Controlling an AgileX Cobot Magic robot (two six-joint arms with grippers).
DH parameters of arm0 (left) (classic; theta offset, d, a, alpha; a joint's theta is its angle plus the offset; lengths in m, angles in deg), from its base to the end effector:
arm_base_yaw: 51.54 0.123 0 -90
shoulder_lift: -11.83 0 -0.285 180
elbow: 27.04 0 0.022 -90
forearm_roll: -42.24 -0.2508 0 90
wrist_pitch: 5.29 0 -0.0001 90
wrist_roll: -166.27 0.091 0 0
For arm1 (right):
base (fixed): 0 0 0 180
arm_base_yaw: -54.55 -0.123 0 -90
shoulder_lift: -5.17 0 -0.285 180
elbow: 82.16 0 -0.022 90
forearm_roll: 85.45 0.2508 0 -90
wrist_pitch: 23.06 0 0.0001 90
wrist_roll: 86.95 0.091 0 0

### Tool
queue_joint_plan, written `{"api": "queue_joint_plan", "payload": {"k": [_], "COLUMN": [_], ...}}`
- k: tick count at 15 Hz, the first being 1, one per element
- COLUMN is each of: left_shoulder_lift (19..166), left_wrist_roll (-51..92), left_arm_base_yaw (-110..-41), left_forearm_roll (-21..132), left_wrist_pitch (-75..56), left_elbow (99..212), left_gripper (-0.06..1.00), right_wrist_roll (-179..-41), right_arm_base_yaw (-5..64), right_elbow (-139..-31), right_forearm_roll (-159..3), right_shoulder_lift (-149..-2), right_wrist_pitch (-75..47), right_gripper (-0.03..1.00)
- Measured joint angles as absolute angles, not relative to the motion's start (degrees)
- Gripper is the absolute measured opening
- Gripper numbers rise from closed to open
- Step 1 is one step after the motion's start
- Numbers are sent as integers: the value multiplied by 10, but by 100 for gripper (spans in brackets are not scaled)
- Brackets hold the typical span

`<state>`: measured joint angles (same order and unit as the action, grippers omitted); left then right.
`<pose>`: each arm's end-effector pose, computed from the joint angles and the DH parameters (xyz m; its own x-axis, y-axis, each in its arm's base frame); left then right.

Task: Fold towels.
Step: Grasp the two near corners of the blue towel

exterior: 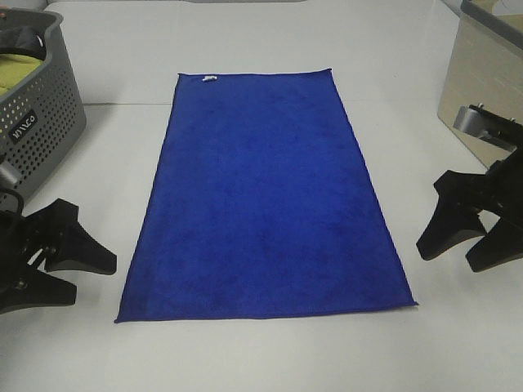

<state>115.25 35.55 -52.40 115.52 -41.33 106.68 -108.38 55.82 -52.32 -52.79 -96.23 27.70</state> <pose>0.2347 -0.0549 0.1235 -0.9556 -0.2728 -0.1114 -0.1506 0.7770 -0.6113 0.2643 0.0322 0.1710 -0.9984 0.0323 -0.0458 0.0102 0.9084 0.4180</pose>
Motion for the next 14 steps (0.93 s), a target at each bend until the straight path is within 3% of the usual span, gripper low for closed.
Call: {"api": "queue_joint_plan", "payload": {"k": [4, 14], "left_shoulder_lift": [1199, 1309], "left_wrist_roll": [389, 426], "left_arm_base_yaw": [-524, -602], "left_forearm_roll": [1171, 1200], "left_wrist_pitch": [-409, -409], "left_elbow": [1089, 1173], "left_gripper": [66, 65], "right_wrist_roll": [-1175, -1267], "right_arm_base_yaw": [619, 615], "right_elbow": [-523, -527], "right_forearm_roll": [-437, -346], "right_shoulder_lift": [-1018, -1151], "right_wrist_pitch": [272, 252], "right_gripper": [69, 69]}}
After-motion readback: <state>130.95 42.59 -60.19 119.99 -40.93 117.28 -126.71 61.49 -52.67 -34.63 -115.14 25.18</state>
